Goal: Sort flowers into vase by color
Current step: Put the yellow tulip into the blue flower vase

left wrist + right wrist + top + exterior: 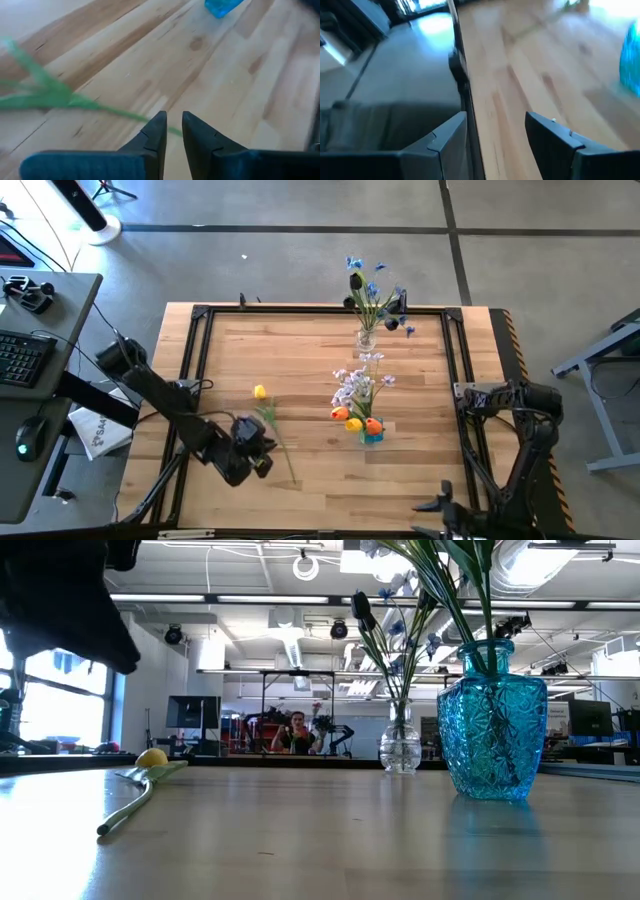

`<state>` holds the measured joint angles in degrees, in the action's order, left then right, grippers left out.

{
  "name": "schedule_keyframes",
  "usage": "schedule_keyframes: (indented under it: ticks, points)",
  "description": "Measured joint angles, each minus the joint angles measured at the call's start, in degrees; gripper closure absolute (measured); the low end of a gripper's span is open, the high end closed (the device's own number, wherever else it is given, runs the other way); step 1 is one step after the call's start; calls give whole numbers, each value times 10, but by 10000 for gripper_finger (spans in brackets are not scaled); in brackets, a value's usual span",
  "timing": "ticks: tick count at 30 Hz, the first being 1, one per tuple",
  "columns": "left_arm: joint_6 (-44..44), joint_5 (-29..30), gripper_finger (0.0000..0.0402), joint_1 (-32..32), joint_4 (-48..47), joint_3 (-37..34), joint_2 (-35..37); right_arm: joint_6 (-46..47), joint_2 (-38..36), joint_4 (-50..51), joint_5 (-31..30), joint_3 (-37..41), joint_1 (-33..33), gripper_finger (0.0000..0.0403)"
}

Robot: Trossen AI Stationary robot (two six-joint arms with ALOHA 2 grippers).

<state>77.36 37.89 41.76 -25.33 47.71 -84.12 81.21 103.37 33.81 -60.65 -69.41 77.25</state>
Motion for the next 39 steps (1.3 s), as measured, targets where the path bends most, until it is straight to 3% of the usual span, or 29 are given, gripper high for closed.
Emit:
schedule_keyframes:
  ticks: [3,6,20,24,27,31,39]
  points:
    - [47,-6,363,12,-68,31,-24,-30,-2,-11,-44,0,11,204]
    - [84,-11,367,25,-70,38,-41,-35,-2,-12,-41,0,12,204]
    - [199,0,367,68,22,38,-140,-78,0,-13,23,0,4,204]
    - [295,-27,365,64,10,38,-174,-44,0,-1,75,0,4,204]
    - [365,-66,351,57,-20,40,-196,-6,0,19,99,0,4,204]
    - [426,-65,313,43,-35,43,-215,2,0,46,99,0,4,204]
    - [423,-43,248,-22,-91,38,-191,-1,0,59,85,0,-1,204]
